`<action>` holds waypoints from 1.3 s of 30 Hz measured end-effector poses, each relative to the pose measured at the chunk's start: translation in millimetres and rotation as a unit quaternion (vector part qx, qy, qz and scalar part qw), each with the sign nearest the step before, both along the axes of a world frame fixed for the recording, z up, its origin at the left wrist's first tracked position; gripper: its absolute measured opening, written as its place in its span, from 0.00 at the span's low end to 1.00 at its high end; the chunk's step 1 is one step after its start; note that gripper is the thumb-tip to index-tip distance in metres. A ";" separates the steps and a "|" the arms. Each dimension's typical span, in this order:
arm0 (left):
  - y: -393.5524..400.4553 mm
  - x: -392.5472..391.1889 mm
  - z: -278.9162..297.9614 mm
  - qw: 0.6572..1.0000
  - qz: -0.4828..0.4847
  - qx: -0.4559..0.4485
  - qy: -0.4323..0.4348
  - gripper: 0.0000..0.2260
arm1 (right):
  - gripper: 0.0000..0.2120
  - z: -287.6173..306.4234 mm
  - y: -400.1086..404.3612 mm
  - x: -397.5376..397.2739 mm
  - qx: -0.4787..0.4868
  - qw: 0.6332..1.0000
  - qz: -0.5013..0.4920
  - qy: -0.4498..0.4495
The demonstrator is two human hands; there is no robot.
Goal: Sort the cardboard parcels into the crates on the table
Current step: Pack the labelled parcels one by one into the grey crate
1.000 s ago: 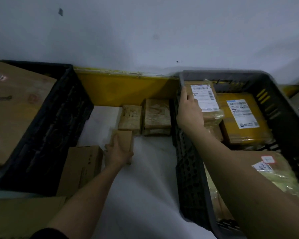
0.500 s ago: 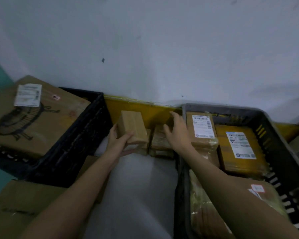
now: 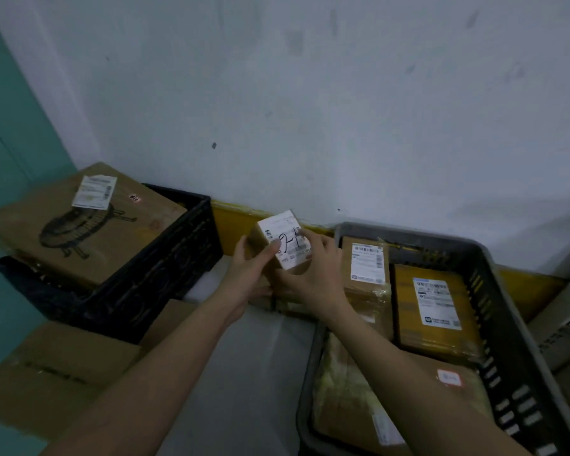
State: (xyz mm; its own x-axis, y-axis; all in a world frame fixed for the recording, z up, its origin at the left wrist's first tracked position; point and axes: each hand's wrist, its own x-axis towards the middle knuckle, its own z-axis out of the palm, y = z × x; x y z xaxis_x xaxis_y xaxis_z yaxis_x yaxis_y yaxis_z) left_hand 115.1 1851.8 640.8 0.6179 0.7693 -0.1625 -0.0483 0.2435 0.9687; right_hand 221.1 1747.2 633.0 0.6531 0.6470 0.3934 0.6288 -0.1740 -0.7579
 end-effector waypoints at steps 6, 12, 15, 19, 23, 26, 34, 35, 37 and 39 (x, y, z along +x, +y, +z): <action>6.5 -6.4 7.1 0.999 0.029 0.016 0.014 0.32 | 0.36 6.4 -12.6 -2.1 0.069 0.979 0.082 0.174; 20.9 -12.1 15.4 0.999 -0.039 0.023 -0.025 0.30 | 0.25 6.6 -20.9 -2.6 0.051 0.948 0.118 0.293; 24.7 -11.9 20.6 0.998 -0.060 0.029 -0.013 0.28 | 0.21 7.0 -20.9 -5.2 0.079 0.948 0.111 0.288; 46.3 -15.8 39.1 0.994 -0.095 0.041 0.046 0.15 | 0.18 20.2 -26.3 5.7 0.072 0.954 0.096 0.275; 61.1 -15.9 47.1 0.983 -0.166 0.035 0.072 0.21 | 0.19 39.2 -26.2 14.0 0.048 0.975 0.089 0.200; 56.1 -5.3 41.8 0.993 -0.105 -0.034 -0.030 0.27 | 0.26 42.7 -16.7 12.0 0.103 0.969 -0.006 0.225; 19.7 25.3 23.0 0.985 -0.162 -0.059 -0.006 0.26 | 0.21 26.7 -23.5 5.9 0.260 0.850 0.017 0.458; 23.9 27.0 23.8 0.984 -0.171 -0.044 0.014 0.26 | 0.22 29.8 -31.2 12.5 0.247 0.860 0.011 0.446; 28.6 32.9 26.7 0.982 -0.187 -0.039 0.013 0.24 | 0.21 37.5 -45.0 23.5 0.200 0.890 0.001 0.409; 23.4 42.2 29.2 0.979 -0.203 -0.003 0.009 0.20 | 0.17 44.1 -55.1 34.3 0.150 0.915 -0.024 0.375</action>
State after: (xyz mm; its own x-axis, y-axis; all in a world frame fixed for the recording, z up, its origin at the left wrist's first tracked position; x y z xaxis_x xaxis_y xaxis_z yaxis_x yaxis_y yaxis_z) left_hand 157.4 1875.2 670.0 0.8698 0.4591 -0.1806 0.0718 0.2444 0.9670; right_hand 255.4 1692.1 677.1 0.8372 0.5465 -0.0209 -0.0897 0.0994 -0.9910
